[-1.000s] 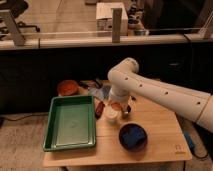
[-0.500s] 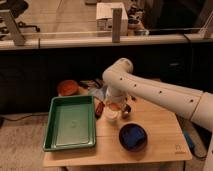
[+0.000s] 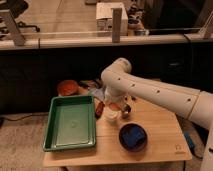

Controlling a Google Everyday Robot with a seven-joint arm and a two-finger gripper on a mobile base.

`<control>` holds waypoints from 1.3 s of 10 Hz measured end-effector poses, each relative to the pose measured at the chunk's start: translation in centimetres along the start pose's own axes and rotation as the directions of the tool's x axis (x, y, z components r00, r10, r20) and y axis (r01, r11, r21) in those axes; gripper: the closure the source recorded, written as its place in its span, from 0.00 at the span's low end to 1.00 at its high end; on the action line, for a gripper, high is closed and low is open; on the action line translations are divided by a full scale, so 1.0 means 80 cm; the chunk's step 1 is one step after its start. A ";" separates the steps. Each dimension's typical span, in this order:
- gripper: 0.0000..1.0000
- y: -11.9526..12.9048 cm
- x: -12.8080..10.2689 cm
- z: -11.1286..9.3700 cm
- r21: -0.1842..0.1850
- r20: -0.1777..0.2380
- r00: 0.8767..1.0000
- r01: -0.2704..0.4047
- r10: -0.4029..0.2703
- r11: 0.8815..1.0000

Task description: Place apple in paper cup

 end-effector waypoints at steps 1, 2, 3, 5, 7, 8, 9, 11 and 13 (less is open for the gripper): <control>0.20 0.000 0.000 0.001 -0.001 0.002 1.000 0.000 0.000 1.000; 0.20 0.000 0.001 0.000 -0.005 0.002 1.000 -0.001 0.001 1.000; 0.20 -0.001 0.002 0.000 -0.003 0.003 1.000 -0.002 0.002 1.000; 0.20 0.000 0.002 -0.002 0.005 0.015 1.000 -0.002 0.002 1.000; 0.20 0.000 0.003 -0.006 0.018 0.027 1.000 0.004 -0.004 1.000; 0.20 0.000 0.003 -0.007 0.023 0.031 0.999 0.006 -0.006 1.000; 0.20 0.000 0.003 -0.008 0.023 0.033 0.999 0.006 -0.007 1.000; 0.20 0.000 0.003 -0.007 0.023 0.033 0.999 0.006 -0.007 1.000; 0.20 0.000 0.003 -0.008 0.023 0.033 0.999 0.006 -0.007 1.000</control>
